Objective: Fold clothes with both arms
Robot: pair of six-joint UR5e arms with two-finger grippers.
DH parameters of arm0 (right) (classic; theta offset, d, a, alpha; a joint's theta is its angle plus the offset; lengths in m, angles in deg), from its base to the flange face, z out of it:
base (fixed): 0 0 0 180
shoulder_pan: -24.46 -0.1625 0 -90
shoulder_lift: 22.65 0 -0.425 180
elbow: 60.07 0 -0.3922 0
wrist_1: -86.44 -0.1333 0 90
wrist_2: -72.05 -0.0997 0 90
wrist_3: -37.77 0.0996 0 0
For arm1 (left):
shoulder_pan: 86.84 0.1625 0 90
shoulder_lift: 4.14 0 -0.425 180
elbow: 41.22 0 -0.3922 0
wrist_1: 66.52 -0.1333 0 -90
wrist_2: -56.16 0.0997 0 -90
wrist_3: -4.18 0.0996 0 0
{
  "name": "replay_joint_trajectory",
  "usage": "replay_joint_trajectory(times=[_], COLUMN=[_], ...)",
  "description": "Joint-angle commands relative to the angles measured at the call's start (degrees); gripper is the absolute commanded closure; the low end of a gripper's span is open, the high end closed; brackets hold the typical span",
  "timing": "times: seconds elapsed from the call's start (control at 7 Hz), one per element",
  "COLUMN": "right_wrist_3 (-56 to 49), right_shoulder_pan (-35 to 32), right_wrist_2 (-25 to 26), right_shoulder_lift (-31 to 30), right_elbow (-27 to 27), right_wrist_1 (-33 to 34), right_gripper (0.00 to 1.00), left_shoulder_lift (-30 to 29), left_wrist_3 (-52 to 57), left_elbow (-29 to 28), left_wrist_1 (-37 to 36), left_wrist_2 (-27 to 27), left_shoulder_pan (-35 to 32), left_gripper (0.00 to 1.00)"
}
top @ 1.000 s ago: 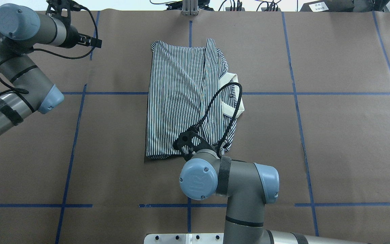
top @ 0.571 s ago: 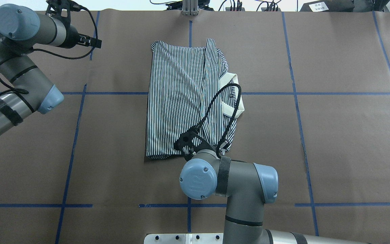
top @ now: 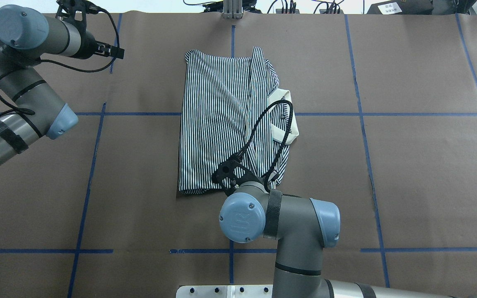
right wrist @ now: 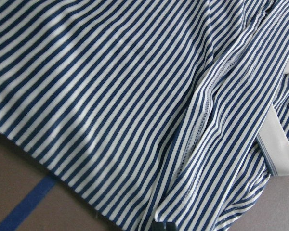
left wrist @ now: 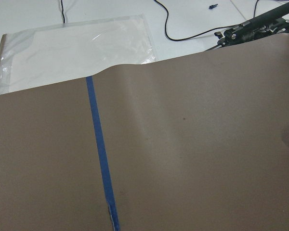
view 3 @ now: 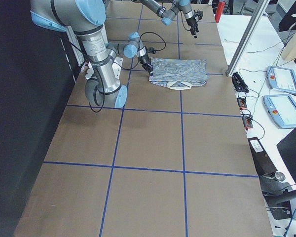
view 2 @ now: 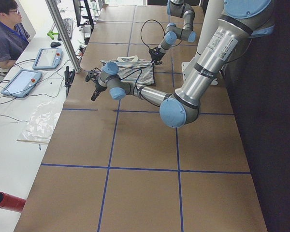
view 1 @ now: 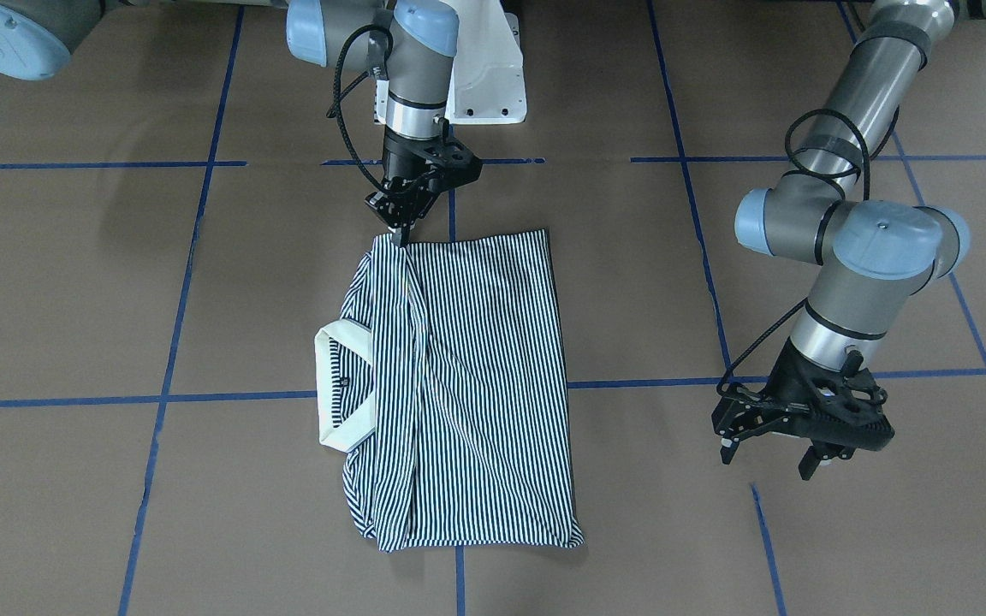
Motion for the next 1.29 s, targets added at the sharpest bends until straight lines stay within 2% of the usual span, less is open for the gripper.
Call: replay_joint_trajectory(times=[0.0, 0.43, 0.86, 1.0, 1.14], right_wrist_3=[-0.9, -0.3, 1.5, 1.9, 5.2], right_shoulder_pan=[-1.1, -1.3, -0.7, -0.6, -0.5], right_wrist_2=[-0.1, -0.4, -0.4, -0.4, -0.4], right_shoulder_lift=[-0.5, -9.9, -12.0, -12.3, -12.2], right_elbow=[-2.2, -9.3, -9.6, -9.6, -9.6], right_wrist_1=[0.0, 0.1, 0.2, 0.2, 0.2], right_gripper=[1.00, 1.00, 1.00, 0.94, 0.45], left_shoulder_lift=[0.0, 0.0, 0.0, 0.0, 0.0], left_wrist_3=[0.0, 0.0, 0.0, 0.0, 0.0], left_elbow=[0.0, 0.0, 0.0, 0.0, 0.0], left_wrist_1=[0.0, 0.0, 0.0, 0.0, 0.0], left_wrist_2=[0.0, 0.0, 0.0, 0.0, 0.0], left_shoulder_pan=[0.0, 0.0, 0.1, 0.0, 0.0], left_gripper=[0.00, 0.00, 0.00, 0.00, 0.00])
